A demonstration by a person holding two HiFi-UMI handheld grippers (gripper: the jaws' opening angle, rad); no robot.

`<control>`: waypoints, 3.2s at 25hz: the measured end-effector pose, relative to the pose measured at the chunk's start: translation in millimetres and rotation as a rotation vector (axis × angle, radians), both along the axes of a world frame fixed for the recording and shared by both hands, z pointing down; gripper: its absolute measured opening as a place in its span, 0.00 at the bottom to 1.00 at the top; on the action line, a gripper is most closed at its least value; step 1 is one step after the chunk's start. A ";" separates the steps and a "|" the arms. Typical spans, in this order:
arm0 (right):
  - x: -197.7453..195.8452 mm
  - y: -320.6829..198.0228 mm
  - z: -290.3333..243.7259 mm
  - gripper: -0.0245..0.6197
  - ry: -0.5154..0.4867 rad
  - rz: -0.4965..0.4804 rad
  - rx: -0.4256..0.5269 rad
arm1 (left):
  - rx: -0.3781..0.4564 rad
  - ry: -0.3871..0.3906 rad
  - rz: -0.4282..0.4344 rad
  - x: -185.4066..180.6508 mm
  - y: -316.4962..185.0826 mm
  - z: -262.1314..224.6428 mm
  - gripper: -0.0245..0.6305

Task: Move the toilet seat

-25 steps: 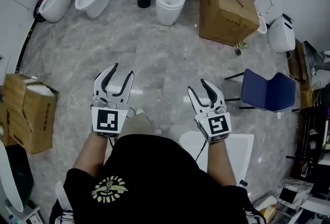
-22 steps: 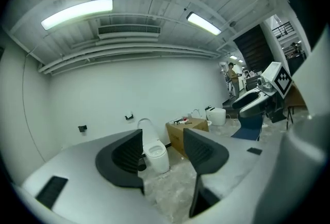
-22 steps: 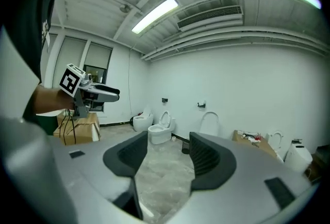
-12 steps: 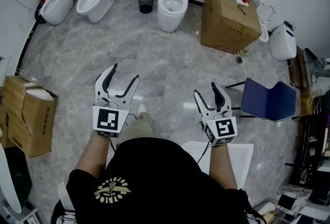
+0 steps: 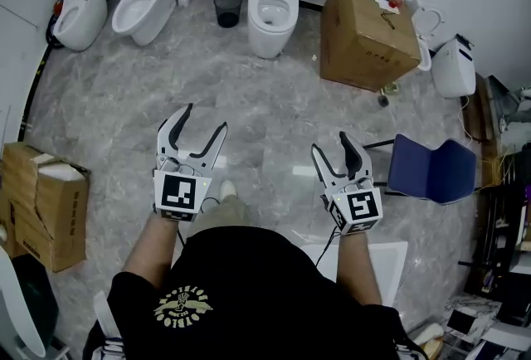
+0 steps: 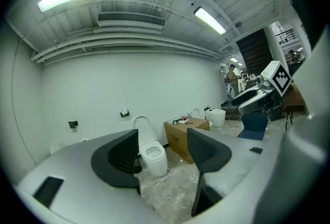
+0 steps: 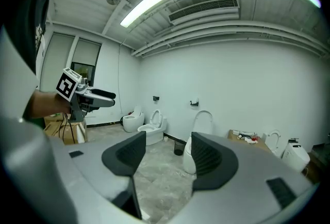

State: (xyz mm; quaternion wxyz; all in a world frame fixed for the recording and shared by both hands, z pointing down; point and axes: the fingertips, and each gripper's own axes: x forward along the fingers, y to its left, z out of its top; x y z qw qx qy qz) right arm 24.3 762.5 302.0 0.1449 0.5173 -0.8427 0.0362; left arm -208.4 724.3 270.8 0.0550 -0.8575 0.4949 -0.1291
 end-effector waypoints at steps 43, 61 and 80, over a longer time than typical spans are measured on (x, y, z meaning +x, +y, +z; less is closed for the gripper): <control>31.6 -231.8 0.9 0.45 -0.038 0.002 -0.004 | -0.058 0.007 0.048 28.4 -240.1 3.6 0.46; 79.0 -333.6 3.1 0.45 -0.070 -0.039 -0.005 | -0.079 -0.006 0.025 87.5 -337.5 11.6 0.46; 111.9 -417.4 -5.3 0.45 -0.069 -0.157 0.040 | -0.060 -0.010 -0.084 108.0 -382.2 6.0 0.46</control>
